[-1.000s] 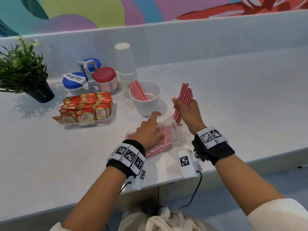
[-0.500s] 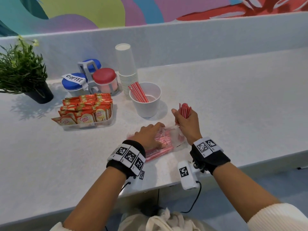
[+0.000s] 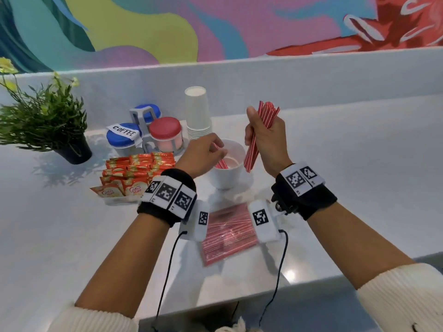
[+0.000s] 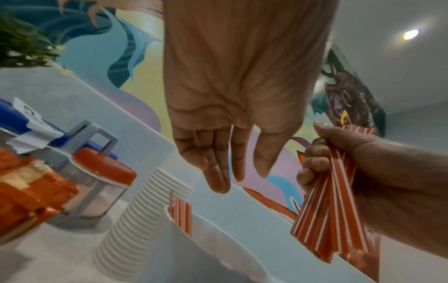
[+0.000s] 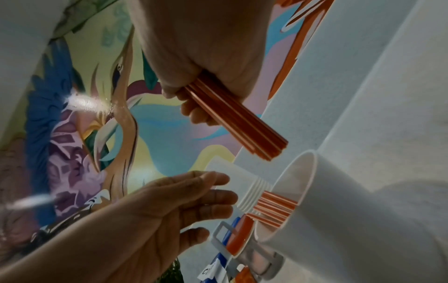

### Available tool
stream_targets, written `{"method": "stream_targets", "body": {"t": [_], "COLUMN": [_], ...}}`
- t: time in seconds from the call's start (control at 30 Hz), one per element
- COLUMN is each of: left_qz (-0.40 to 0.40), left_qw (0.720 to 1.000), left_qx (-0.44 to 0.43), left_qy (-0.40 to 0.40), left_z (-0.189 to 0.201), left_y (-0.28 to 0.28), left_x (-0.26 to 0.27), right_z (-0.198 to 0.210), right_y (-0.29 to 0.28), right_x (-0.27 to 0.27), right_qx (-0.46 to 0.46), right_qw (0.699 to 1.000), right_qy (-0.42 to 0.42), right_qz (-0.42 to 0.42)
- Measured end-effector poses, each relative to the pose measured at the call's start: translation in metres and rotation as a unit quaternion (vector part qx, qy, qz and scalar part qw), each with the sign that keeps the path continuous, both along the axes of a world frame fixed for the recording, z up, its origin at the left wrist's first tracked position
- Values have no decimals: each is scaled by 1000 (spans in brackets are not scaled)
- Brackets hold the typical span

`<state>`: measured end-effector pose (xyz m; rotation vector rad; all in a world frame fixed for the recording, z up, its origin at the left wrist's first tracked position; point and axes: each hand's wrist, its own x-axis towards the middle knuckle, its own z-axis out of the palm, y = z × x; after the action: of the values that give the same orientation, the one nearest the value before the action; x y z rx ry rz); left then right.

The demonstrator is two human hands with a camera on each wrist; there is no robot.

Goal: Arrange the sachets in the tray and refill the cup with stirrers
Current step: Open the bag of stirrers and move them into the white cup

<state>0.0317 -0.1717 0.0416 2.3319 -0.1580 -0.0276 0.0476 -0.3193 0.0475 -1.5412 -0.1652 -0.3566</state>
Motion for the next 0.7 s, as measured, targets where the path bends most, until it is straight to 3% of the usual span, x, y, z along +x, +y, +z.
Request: {"method": "stream_targets", "body": {"t": [0.13,0.3,0.7], "left_qz": [52,89,90], "left_qw": [998,994,995], "left_qx": [26,43,-34], "left_qy": [2,36,22], "left_z": [-1,-15,-32], "left_y": [21,34,39], "left_x": [26,41,60], "right_z": [0,-21,-50], "right_y": [32,56,63], "right_x": [21,36,48], "right_qx": [-21,-118,-288], "right_qw": [1000,992,954], "right_qy": [4,38,82], "right_qz": [-6,-36,-19]}}
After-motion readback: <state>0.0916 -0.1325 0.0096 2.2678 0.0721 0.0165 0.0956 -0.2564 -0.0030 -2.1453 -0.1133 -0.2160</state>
